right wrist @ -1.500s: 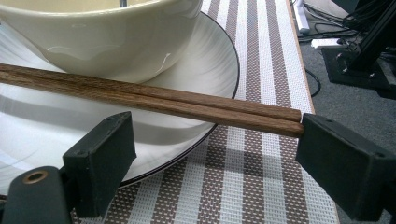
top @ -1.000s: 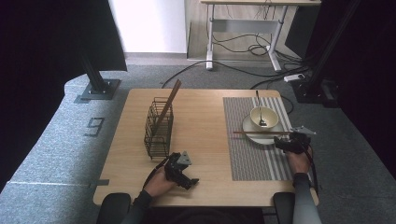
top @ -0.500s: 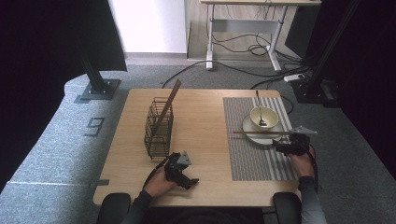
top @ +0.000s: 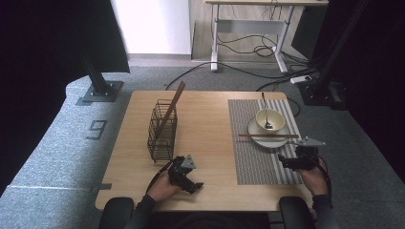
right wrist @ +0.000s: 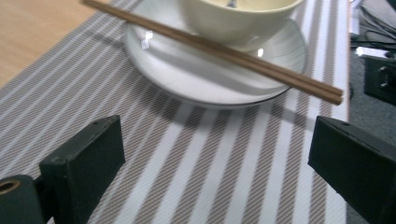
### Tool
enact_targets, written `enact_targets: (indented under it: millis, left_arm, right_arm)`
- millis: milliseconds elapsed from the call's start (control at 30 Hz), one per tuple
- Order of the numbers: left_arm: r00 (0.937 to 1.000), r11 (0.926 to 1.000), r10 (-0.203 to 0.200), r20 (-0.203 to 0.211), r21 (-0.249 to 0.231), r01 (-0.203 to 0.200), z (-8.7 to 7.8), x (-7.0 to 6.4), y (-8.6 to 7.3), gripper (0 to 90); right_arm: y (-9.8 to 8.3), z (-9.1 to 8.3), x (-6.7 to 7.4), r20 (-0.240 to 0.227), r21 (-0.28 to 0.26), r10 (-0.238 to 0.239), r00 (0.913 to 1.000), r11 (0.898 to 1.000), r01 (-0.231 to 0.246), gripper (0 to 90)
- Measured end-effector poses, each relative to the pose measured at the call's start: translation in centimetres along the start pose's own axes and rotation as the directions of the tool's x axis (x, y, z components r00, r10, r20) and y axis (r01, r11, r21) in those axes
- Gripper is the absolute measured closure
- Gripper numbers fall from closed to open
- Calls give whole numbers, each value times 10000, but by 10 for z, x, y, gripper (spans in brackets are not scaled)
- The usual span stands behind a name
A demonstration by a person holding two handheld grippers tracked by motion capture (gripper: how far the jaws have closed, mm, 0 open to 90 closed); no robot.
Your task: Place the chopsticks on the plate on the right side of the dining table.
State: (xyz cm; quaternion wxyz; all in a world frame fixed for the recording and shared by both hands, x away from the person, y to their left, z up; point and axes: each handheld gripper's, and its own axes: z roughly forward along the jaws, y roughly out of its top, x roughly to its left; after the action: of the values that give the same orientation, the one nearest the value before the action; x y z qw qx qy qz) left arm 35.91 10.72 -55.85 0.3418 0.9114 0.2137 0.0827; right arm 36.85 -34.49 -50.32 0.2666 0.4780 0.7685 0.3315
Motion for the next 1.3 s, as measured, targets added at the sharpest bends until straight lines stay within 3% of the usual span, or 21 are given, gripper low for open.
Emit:
enact_targets:
  millis: [300, 533, 633, 833, 1100, 1300]
  left_arm:
    - [10000, 10000, 10, -12, -3, -10, 0, 0, 0, 0]
    - [10000, 10000, -23, -18, -26, 23, 0, 0, 0, 0]
    - [10000, 10000, -25, -20, -28, 25, 0, 0, 0, 0]
    - [10000, 10000, 2, -7, 12, -2, 0, 0, 0, 0]
    - [10000, 10000, -14, -15, -2, 14, 0, 0, 0, 0]
    - [10000, 10000, -21, -18, -11, 21, 0, 0, 0, 0]
  right_arm:
    - [12, -26, 36, -830, 17, -500, 9953, 9987, 503, 35]
    - [29, -24, 69, -1788, -31, -889, 9799, 9960, 898, 35]
    - [37, -14, 83, -2197, -90, -1250, 9675, 9920, 1261, 34]
    - [48, 12, 102, -2520, -81, -1657, 9534, 9856, 1692, 5]
    - [43, 51, 113, -2801, -32, -1743, 9440, 9835, 1806, 0]
    - [32, 76, 114, -2807, 270, -1553, 9472, 9852, 1695, 0]
